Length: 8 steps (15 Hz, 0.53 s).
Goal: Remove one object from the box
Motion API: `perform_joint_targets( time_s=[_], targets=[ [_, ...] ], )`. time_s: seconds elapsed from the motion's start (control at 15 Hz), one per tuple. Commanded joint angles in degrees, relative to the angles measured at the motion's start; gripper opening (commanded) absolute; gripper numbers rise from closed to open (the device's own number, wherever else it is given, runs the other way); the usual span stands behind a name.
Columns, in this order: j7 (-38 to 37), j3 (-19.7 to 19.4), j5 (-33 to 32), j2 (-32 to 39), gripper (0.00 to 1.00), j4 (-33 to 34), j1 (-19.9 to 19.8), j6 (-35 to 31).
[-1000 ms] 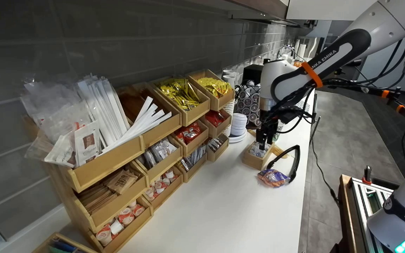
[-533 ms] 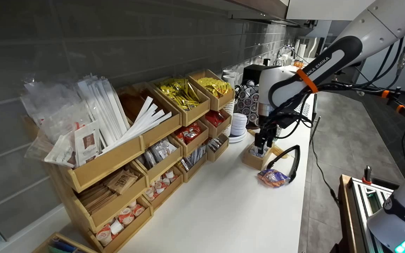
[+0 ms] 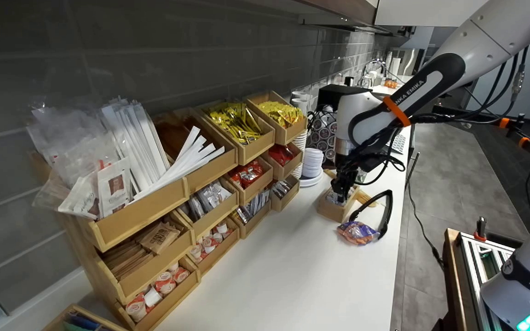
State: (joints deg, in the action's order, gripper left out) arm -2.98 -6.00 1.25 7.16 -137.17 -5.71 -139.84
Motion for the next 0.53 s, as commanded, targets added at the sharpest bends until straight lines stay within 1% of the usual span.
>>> perform_joint_targets(
  time_s=[0.0, 0.07, 0.13, 0.2, 0.33, 0.47],
  targets=[
    [1.06, 0.36, 1.59, 1.47, 0.24, 0.70, -0.13, -1.84],
    [1.08, 0.40, 1.73, 1.60, 0.23, 0.81, -0.13, -1.90],
    [1.09, 0.43, 1.85, 1.68, 0.24, 0.90, -0.13, -1.90],
    [1.08, 0.49, 1.94, 1.71, 0.29, 0.97, -0.10, -1.89],
    [1.09, 0.57, 2.18, 1.77, 0.50, 1.12, -0.09, -1.84],
    [1.21, 0.70, 2.53, 1.64, 0.52, 1.19, -0.09, -1.63]
  ],
)
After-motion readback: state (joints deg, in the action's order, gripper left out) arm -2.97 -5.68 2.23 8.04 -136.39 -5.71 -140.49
